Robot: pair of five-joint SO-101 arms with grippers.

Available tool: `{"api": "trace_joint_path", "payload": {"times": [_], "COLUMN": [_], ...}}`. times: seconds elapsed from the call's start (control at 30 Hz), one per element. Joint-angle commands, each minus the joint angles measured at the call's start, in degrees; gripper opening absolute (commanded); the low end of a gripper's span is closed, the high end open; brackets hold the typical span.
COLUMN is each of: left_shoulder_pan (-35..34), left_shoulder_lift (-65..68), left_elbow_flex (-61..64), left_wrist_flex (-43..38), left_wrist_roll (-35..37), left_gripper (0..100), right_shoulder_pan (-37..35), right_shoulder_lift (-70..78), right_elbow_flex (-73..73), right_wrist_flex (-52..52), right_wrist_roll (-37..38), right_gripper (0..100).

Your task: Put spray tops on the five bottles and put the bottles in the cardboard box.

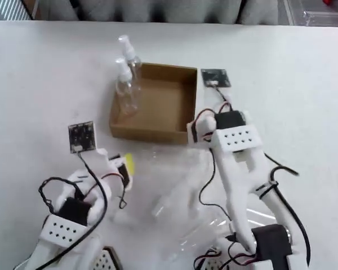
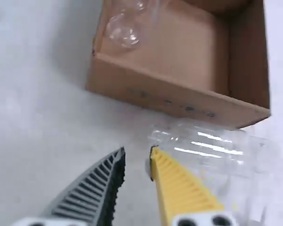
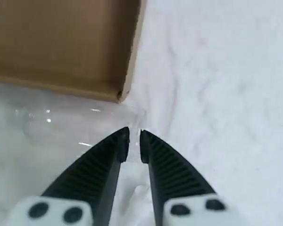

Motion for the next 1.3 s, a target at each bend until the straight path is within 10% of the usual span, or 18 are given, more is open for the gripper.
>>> {"api": "trace_joint_path", "payload": {"times": [0.0,0.73,1.27], "left_shoulder_pan": [3.56,8.66,10.42], "left_shoulder_lift": [-1.10,-0.66,4.26], "left_elbow_flex": [-6.24,-2.29,1.05], "left_wrist_flex": [-1.23,-1.67,-7.03], "left_wrist_roll": [1.58,7.30,8.00], "left_gripper": [10,26,26], "right_shoulder_pan": [3.12,6.37,-4.70], "right_shoulder_lift": [-1.10,12.09,12.09], "right_elbow_flex": [-0.35,-3.25,-0.79], "right_wrist_flex": [-2.33,-6.20,0.92], "right_wrist_roll": [-0.70,1.23,0.00], "right_gripper": [1.6,1.6,1.6]}}
